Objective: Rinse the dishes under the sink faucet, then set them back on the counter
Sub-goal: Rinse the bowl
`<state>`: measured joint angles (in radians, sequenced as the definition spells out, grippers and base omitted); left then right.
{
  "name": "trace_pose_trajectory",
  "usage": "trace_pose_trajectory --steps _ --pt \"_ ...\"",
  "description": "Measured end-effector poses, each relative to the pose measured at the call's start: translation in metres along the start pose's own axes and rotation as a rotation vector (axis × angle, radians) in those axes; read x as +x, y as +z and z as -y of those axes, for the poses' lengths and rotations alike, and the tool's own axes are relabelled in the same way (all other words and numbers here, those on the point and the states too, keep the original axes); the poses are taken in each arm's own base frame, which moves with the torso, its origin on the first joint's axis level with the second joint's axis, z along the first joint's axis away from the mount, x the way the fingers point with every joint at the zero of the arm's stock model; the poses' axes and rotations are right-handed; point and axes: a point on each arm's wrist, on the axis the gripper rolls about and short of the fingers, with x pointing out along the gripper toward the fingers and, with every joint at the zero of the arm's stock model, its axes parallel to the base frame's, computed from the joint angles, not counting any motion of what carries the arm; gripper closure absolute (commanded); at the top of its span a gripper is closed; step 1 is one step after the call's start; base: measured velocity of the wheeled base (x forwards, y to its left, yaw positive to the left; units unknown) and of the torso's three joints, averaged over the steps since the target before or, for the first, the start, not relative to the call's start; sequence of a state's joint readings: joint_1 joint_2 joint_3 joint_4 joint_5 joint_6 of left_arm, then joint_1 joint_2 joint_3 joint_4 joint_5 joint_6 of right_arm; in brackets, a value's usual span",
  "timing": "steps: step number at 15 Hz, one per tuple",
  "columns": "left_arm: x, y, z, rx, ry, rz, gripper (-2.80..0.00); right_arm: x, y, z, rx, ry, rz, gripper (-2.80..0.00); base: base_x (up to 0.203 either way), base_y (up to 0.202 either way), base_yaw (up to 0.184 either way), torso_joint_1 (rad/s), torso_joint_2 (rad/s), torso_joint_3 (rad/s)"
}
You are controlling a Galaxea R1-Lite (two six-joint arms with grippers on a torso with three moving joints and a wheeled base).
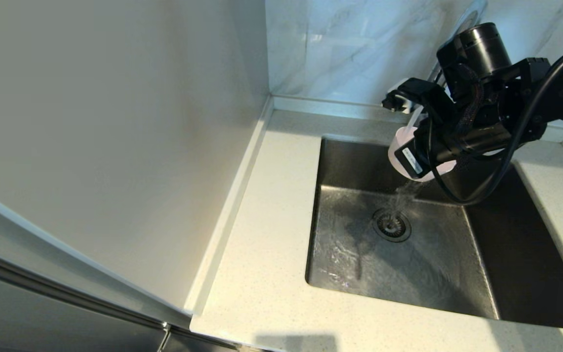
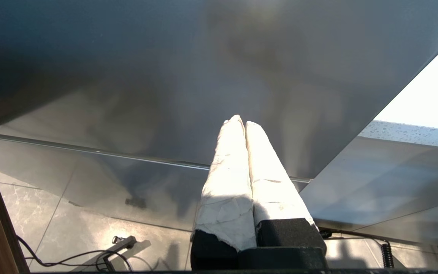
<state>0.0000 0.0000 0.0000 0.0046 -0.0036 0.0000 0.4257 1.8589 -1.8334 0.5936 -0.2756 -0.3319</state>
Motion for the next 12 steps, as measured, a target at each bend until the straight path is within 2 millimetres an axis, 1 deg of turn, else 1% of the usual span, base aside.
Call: trace_pose_trajectory --steps 6,12 --pt "0.0 0.0 0.0 0.0 0.001 0.0 0.0 0.0036 -0.0009 0.0001 -0.003 -0.047 -0.024 0.0 0.0 0.0 0.0 0.0 0.0 0.0" --pt "0.0 0.0 0.0 0.0 0.0 0.0 0.0 0.0025 -0.0063 0.0093 0.016 -0.087 -0.046 0.0 0.0 0.0 0.0 0.0 0.0 0.0"
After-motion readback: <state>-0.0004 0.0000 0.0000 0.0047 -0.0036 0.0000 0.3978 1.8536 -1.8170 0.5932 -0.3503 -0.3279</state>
